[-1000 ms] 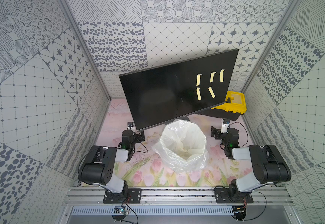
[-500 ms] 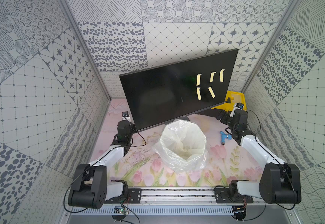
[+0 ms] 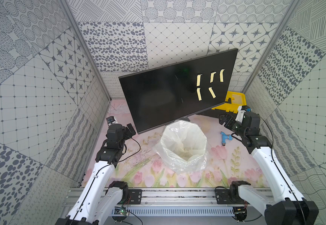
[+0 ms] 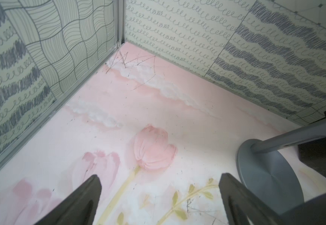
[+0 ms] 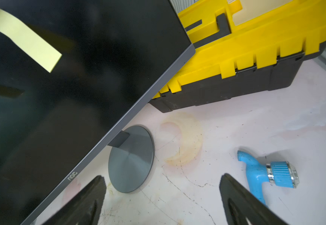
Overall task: Remove the sticky note from the monitor
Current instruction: Adjust the monitor at the center of the board, then tear off the sticky note from the monitor.
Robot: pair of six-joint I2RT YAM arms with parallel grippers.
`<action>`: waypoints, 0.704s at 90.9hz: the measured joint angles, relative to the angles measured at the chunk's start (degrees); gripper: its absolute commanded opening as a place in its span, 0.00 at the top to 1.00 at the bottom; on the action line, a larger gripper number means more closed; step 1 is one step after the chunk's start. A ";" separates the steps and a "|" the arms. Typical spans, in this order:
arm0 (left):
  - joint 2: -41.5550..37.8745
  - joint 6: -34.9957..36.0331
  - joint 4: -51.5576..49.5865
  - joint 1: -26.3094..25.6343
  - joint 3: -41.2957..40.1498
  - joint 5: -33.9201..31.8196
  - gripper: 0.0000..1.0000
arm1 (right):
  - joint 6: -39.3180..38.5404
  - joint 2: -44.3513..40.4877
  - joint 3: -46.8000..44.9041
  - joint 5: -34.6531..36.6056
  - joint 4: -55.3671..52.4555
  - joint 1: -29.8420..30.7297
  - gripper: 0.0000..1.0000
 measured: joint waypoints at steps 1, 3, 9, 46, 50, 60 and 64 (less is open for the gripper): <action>-0.31 -0.20 -0.68 0.00 0.00 -0.09 0.01 | 0.02 -0.02 0.00 -0.13 -0.20 0.07 0.05; -0.85 -0.70 -1.95 -0.02 0.00 -0.33 0.01 | 0.17 -0.04 0.02 -0.33 -0.55 0.24 0.05; -1.99 -1.90 -5.75 -0.07 0.17 -1.44 0.01 | 0.44 -0.07 0.02 -0.94 -1.57 0.76 0.05; -7.56 -7.37 -23.08 -0.13 7.26 -5.77 0.01 | 1.29 1.31 8.33 -5.57 -5.20 7.15 0.09; -8.98 -7.93 -24.90 -0.13 8.44 -5.11 0.01 | 1.75 1.60 9.49 -6.29 -5.35 7.82 0.09; -13.25 -8.98 -29.70 -0.13 11.78 -2.45 0.01 | 2.64 2.64 12.33 -8.04 -5.49 9.27 0.10; -14.99 -9.62 -31.93 -0.13 13.55 -0.90 0.01 | 3.21 3.08 13.44 -8.72 -5.62 9.64 0.10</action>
